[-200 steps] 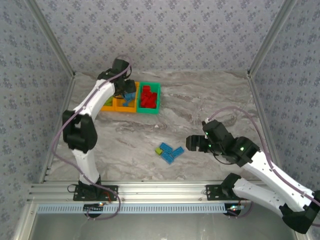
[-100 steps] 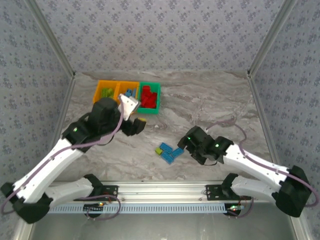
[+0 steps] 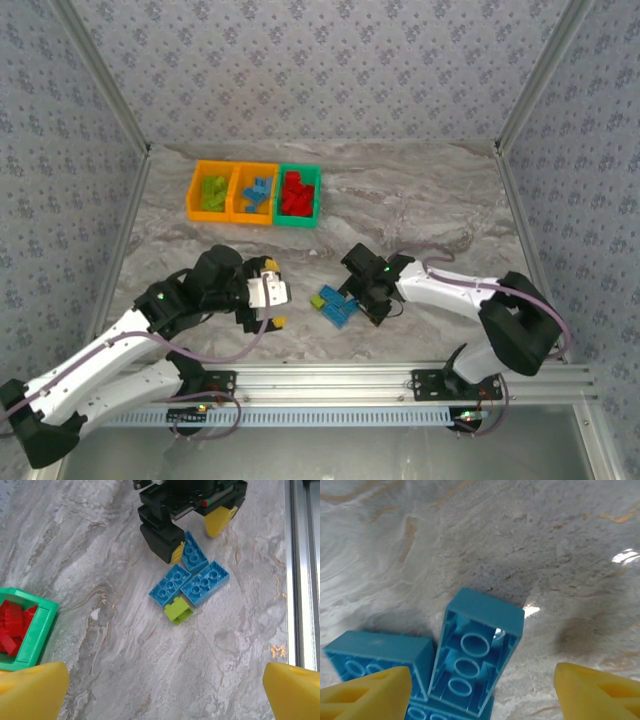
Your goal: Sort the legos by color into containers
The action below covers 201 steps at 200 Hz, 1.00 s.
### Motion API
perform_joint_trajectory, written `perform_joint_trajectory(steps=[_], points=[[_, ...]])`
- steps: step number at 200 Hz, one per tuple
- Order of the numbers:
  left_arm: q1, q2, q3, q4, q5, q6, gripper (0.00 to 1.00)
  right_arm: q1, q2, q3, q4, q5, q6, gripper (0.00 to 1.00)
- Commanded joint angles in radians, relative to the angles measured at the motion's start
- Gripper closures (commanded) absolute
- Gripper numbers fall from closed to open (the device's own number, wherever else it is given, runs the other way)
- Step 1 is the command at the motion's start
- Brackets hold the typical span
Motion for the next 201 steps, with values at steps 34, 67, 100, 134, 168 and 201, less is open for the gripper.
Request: perform_joint_trajectory(steps=[34, 67, 100, 134, 168, 201], points=[[-0.012, 0.014, -0.024, -0.016, 0.013, 0.089, 0.01, -0.033, 0.046, 0.031, -0.055, 0.004, 0.039, 0.45], [-0.013, -0.005, -0.04, 0.009, -0.005, 0.093, 0.01, -0.051, -0.01, 0.03, -0.126, 0.054, 0.029, 0.73], [-0.011, -0.095, -0.082, 0.087, -0.024, 0.093, 0.01, -0.072, -0.144, 0.025, -0.072, 0.093, -0.053, 0.84], [0.006, -0.125, -0.101, 0.158, -0.138, 0.061, 0.01, -0.015, -0.244, 0.144, 0.133, 0.182, -0.44, 0.81], [0.066, -0.138, -0.108, 0.258, -0.182, -0.036, 0.01, 0.02, -0.068, 0.418, 0.212, 0.124, -0.91, 0.81], [0.161, -0.191, -0.142, 0.414, -0.261, -0.184, 0.01, 0.017, 0.23, 0.733, 0.176, 0.072, -1.136, 0.81]])
